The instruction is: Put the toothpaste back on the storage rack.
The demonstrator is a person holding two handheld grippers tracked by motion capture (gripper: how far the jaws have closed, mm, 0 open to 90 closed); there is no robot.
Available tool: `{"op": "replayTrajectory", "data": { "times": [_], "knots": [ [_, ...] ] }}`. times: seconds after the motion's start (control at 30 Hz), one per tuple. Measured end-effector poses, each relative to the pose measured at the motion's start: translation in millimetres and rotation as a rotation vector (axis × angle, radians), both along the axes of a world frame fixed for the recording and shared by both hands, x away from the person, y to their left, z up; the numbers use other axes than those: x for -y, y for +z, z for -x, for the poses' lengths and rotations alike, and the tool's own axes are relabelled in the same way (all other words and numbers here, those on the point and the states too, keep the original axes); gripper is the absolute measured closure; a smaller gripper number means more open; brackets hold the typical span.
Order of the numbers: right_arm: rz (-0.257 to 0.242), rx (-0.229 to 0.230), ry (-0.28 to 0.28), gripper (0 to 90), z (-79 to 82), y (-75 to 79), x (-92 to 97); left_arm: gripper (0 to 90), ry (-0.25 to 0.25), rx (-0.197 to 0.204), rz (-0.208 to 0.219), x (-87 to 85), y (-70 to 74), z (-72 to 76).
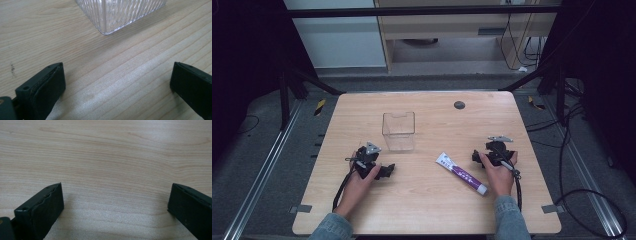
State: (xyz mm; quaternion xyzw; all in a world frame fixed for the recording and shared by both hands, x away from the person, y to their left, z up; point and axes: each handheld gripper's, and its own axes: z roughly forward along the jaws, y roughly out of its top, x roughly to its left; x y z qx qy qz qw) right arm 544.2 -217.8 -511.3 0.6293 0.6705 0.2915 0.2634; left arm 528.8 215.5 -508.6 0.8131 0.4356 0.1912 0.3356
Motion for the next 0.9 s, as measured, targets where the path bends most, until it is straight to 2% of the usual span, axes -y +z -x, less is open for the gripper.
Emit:
{"op": "replayTrajectory", "data": {
  "times": [0.13, 0.17, 0.27, 0.3, 0.33, 0.43, 0.53, 0.57, 0.63, 0.7, 0.77, 0.9],
  "knots": [
    [0.011, -0.013, 0.044, 2.8, 1.6, 1.5, 3.5, 0.0, 0.0, 0.0, 0.0, 0.0, 0.0, 0.0],
    [0.029, -0.032, 0.084, 7.5, 6.2, 5.5, 6.5, 0.0, 0.0, 0.0, 0.0, 0.0, 0.0, 0.0],
    [0.079, -0.013, 0.137, 11.0, 19.0, 14.1, 5.8, 0.0, -0.002, -0.001, 0.001, 0.0, 0.0, -0.4],
    [0.079, -0.013, 0.137, 11.0, 19.0, 14.1, 5.8, 0.0, -0.002, -0.001, 0.001, 0.0, 0.0, -0.4],
    [0.082, -0.006, 0.152, 12.4, 24.2, 17.8, 5.4, 0.0, -0.002, -0.001, 0.0, 0.0, 0.0, -0.6],
    [0.099, -0.034, 0.233, 17.3, 46.0, 32.7, -1.2, 0.0, -0.002, -0.001, -0.001, 0.0, 0.1, -0.8],
    [0.088, -0.06, 0.289, 21.5, 56.9, 42.8, -6.1, 0.0, -0.001, -0.002, -0.001, 0.0, 0.1, -0.9],
    [0.088, -0.06, 0.289, 21.5, 56.9, 42.8, -6.1, 0.0, -0.002, -0.002, -0.001, 0.0, 0.1, -0.8],
    [0.09, -0.079, 0.347, 24.7, 66.1, 51.2, -13.5, 0.0, -0.002, -0.002, -0.001, 0.0, 0.1, -0.8],
    [0.091, -0.078, 0.363, 25.8, 67.7, 52.5, -15.3, 0.0, -0.002, -0.002, -0.001, 0.0, 0.1, -0.8],
    [0.094, -0.092, 0.405, 28.5, 73.1, 56.5, -23.4, 0.0, -0.002, -0.002, -0.001, 0.0, 0.1, -0.8],
    [0.091, -0.117, 0.44, 33.2, 74.8, 58.4, -31.2, 0.0, -0.002, -0.002, -0.001, 0.0, 0.1, -0.9]
  ]
}}
